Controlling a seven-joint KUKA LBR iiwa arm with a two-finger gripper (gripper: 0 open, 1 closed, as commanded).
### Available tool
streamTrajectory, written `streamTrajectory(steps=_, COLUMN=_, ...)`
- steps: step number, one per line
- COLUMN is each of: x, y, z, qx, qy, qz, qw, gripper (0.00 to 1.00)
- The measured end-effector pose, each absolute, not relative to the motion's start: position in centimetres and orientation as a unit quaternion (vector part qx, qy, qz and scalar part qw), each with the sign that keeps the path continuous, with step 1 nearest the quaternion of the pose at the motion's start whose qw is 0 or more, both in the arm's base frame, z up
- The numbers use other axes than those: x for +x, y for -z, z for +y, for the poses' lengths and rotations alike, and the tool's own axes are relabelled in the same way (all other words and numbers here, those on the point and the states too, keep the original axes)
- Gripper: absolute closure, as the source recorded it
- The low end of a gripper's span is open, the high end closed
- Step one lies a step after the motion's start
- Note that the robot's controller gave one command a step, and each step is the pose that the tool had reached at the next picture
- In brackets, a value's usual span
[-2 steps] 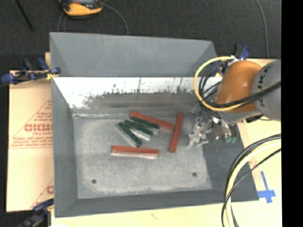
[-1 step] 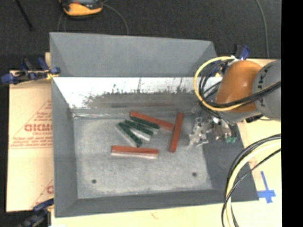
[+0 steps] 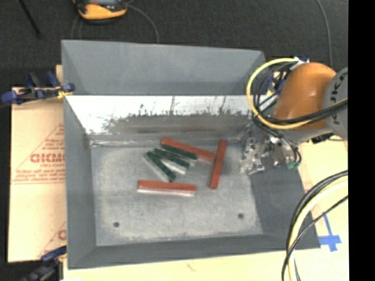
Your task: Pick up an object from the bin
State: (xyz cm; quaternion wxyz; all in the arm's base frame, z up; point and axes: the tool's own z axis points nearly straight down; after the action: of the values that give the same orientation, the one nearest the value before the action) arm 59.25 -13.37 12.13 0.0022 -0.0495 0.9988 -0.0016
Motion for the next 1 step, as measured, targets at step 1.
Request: streamTrajectory(steps=1, x=60.18, y=-17.82, z=-13.67, qx=-0.092, qy=0.001, qz=0.996, qw=0.0, gripper=1.0)
